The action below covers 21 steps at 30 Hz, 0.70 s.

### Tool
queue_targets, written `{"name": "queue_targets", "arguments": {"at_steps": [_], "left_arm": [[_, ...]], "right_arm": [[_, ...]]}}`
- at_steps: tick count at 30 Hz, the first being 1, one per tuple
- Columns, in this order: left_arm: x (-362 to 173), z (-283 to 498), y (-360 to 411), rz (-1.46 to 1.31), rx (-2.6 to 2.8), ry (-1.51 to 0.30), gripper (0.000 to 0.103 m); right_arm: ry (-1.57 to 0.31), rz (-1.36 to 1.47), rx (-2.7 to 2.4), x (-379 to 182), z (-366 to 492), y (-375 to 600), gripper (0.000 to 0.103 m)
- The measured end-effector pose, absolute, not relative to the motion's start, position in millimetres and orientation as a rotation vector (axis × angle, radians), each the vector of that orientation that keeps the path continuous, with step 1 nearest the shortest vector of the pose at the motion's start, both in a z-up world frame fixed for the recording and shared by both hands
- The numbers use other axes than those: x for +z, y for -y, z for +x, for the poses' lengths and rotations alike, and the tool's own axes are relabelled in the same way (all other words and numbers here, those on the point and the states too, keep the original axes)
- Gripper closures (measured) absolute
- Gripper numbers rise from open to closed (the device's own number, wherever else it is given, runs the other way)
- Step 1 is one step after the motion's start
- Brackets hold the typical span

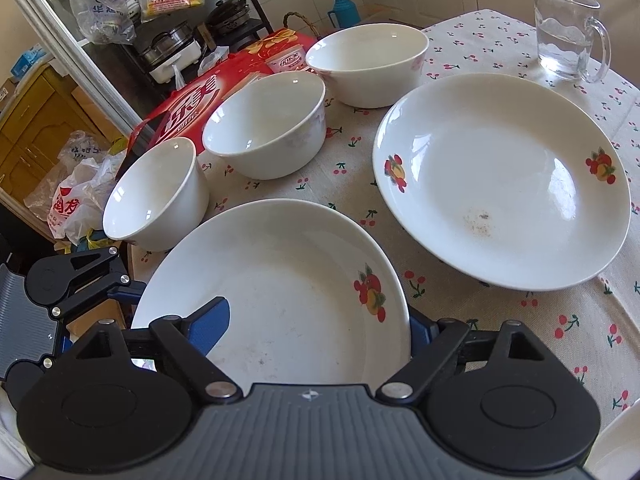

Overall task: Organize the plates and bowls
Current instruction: 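Close the right tool on the large plate's rim, then lift the large plate with the right tool and carry it toward the stained plate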

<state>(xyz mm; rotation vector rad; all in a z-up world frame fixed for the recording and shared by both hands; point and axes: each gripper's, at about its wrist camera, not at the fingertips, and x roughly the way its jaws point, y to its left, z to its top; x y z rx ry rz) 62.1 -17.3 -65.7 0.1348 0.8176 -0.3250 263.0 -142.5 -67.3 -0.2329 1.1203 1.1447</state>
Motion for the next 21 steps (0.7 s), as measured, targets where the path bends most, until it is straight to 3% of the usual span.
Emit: {"name": "queue_targets", "arguments": {"at_steps": [21], "left_arm": [[-46.3,72.2,34.3,0.196,-0.47,-0.834,0.02]], "right_arm": [[-1.097,-0.117,1.042,-45.3,246.4,192.7,0.012]]}}
